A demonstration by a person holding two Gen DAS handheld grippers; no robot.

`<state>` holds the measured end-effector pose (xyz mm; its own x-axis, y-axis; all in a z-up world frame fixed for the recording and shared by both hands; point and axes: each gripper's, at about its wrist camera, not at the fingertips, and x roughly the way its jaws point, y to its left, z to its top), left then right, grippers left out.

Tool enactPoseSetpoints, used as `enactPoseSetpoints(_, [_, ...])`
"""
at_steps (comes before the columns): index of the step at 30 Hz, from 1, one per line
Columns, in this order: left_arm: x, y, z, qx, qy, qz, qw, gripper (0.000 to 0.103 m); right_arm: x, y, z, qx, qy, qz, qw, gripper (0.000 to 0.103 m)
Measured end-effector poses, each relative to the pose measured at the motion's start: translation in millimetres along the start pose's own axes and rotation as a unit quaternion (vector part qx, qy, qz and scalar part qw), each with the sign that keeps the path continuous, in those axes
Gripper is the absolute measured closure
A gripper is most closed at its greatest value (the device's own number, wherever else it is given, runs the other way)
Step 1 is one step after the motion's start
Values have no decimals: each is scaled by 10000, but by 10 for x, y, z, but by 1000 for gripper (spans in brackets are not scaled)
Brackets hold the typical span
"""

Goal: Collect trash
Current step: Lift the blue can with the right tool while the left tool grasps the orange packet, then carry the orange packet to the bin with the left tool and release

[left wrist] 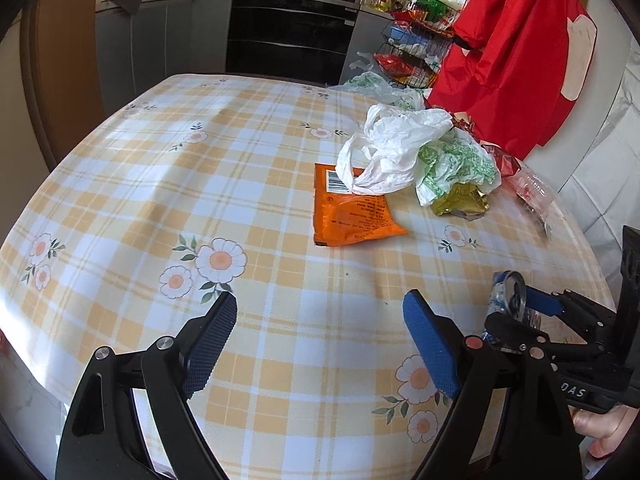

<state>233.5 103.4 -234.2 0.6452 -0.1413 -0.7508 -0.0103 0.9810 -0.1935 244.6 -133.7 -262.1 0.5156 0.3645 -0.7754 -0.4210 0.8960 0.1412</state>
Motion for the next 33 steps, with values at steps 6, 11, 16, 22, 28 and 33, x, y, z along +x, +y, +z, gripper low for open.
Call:
enactPoseSetpoints(6, [297, -197, 181, 295, 118, -14, 9995, 20, -322, -246, -26, 295, -369, -114, 9988, 40])
enactPoseSetpoints(11, [606, -363, 368, 681, 206, 303, 9970, 26, -426, -457, -107, 602, -406, -123, 9973, 40])
enactPoseSetpoints(16, [912, -518, 483, 1065, 482, 571, 9915, 27, -485, -569, -134, 762, -495, -83, 9958, 40])
enactPoseSetpoints(22, [958, -534, 477, 1093, 585, 666, 9900, 60, -584, -607, -166, 829, -582, -22, 9949, 40])
enactPoseSetpoints(28, [785, -492, 395, 1125, 618, 506, 9904, 97, -705, -626, -205, 917, -647, 9, 9937, 40])
enactPoseSetpoints(33, [443, -490, 198, 1212, 583, 293, 9905, 100, -867, -619, -235, 979, -761, 16, 9923, 40])
